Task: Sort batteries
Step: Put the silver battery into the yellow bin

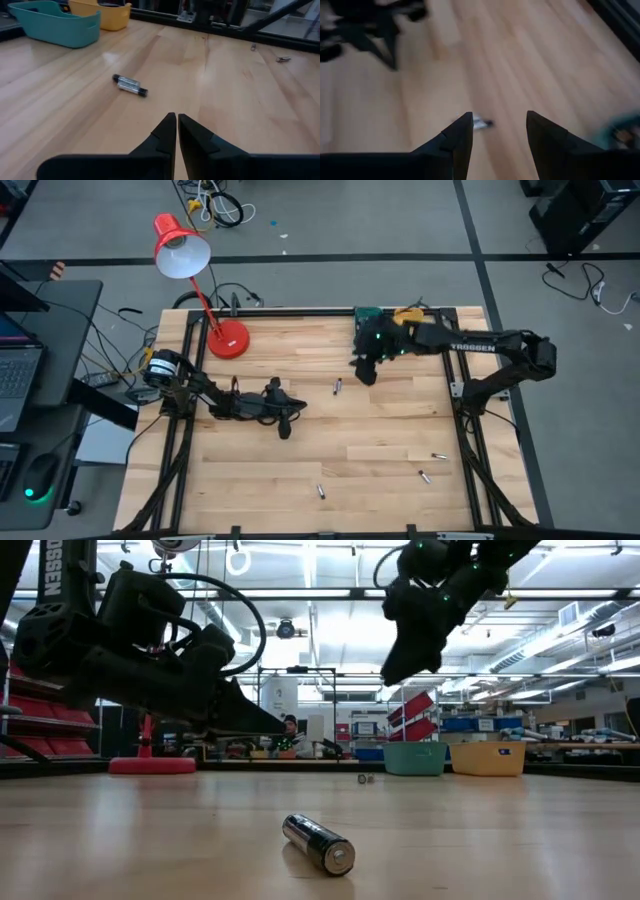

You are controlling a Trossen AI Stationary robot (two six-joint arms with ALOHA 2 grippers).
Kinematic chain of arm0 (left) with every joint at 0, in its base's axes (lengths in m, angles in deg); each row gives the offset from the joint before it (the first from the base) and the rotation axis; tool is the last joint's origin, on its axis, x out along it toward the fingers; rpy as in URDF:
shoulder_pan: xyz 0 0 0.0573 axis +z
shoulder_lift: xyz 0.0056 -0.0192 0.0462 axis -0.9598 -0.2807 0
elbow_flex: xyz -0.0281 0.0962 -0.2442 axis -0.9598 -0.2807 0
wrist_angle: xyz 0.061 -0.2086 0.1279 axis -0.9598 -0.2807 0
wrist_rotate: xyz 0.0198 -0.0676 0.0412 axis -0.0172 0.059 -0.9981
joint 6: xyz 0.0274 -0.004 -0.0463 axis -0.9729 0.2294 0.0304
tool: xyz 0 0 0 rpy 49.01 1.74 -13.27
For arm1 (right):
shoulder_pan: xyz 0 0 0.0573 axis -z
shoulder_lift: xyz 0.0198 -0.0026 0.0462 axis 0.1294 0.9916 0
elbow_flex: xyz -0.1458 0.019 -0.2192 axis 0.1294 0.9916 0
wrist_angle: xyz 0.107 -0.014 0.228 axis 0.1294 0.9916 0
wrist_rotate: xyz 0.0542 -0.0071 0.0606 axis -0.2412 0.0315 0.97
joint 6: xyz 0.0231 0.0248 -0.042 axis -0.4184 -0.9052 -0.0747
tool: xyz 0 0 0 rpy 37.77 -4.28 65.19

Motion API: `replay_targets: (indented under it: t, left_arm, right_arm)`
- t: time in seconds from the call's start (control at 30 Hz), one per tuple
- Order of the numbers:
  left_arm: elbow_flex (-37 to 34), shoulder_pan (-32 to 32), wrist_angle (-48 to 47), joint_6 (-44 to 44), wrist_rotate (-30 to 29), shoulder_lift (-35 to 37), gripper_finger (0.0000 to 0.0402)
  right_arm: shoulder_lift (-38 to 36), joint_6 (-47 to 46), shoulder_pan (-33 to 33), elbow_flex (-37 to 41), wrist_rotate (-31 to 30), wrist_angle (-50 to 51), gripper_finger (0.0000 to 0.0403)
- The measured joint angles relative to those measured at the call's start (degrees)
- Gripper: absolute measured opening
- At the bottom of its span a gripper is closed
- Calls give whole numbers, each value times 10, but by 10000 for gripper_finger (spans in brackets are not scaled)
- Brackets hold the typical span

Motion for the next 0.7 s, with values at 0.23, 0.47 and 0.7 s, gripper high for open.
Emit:
replay_targets:
  t: [0.23,0.47,0.7]
  left_arm:
    - [0,1,0,2,-63,0,35]
    - [0,13,0,2,-67,0,35]
    - [2,25,0,2,-66,0,35]
  right_arm:
    - [0,54,-73,73,20,-139,170]
    - [1,70,-111,174,34,-293,165]
    - [49,24,-114,201,30,-352,164]
